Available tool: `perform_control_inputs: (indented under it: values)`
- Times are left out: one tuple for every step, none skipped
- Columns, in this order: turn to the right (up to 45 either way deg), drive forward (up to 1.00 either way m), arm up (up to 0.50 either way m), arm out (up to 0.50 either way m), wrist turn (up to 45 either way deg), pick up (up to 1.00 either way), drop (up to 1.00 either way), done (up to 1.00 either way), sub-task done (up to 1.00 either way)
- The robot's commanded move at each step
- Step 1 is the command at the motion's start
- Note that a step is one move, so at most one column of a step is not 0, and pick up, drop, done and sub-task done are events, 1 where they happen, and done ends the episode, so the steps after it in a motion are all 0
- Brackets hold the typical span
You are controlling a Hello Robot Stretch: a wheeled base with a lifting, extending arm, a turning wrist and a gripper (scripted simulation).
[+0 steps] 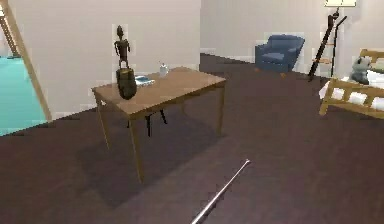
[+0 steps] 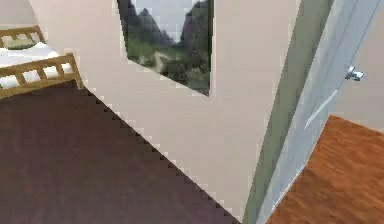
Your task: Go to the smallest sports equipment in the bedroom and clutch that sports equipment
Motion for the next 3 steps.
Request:
perform_control_inputs:
  values:
    - [-45.0, 0.0, 0.0, 0.0, 0.0, 0.0, 0.0, 0.0, 0.0]
    - [-45.0, 0.0, 0.0, 0.0, 0.0, 0.0, 0.0, 0.0, 0.0]
    - [-24.0, 0.0, 0.0, 0.0, 0.0, 0.0, 0.0, 0.0, 0.0]
